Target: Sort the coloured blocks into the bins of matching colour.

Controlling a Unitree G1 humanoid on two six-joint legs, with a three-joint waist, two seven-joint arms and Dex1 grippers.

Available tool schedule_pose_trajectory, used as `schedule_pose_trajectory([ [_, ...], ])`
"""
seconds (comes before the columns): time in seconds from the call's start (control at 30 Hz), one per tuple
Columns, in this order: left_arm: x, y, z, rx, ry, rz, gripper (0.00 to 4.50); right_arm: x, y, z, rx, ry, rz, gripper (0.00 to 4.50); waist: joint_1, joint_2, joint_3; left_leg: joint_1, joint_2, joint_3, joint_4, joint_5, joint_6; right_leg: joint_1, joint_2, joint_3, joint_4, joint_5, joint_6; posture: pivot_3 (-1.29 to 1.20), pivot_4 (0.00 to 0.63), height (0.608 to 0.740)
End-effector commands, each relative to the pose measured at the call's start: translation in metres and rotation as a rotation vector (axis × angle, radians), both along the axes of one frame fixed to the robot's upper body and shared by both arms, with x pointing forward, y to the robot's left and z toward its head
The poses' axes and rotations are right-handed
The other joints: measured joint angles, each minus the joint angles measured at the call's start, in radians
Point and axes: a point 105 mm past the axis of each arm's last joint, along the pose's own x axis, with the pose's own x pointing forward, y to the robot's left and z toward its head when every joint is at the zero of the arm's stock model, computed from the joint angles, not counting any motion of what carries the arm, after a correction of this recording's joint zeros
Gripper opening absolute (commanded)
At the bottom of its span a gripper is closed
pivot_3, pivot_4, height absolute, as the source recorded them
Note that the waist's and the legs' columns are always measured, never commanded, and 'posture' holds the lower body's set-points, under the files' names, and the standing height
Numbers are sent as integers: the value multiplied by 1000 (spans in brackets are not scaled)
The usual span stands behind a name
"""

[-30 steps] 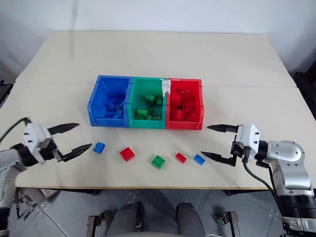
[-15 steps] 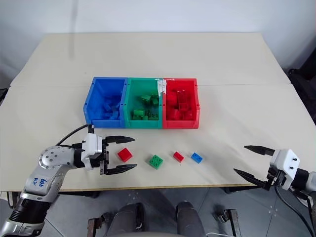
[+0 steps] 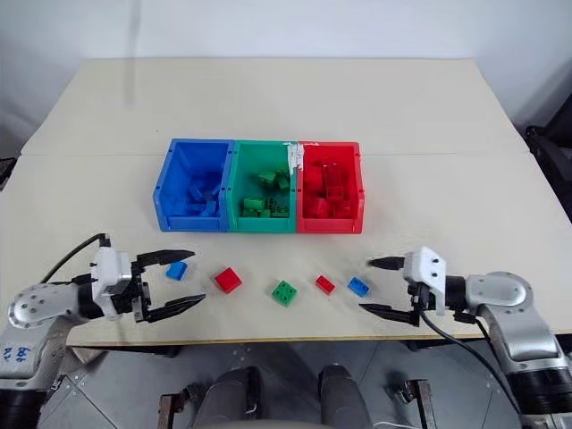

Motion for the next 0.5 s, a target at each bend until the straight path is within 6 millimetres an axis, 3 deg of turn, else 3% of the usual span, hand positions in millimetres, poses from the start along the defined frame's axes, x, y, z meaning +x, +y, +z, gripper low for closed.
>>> schedule_pose_trajectory([
  [0.03,-10,-5,13,-2,-43,-23,4500,0,6,-13,-3,27,4,4107,-1,0,0,0,0,0,0,0,0,0,0,0,-1,0,0,0,150,740],
  [0.17,-16,-15,16,-8,-53,-62,4500,5,5,-18,0,10,-22,2989,-4,-1,-1,0,0,1,0,0,0,1,0,0,-2,0,0,0,150,740],
  [0.4,-13,-17,18,-28,-55,-53,4500,13,1,-11,16,-32,-48,495,-4,-1,-1,0,0,1,0,0,0,1,0,0,-2,0,0,0,150,740],
  [0.5,-10,-14,20,-57,-66,-11,4500,16,4,8,70,-68,-46,461,-4,-1,-1,0,0,1,0,0,0,1,0,0,-2,0,0,0,150,740],
])
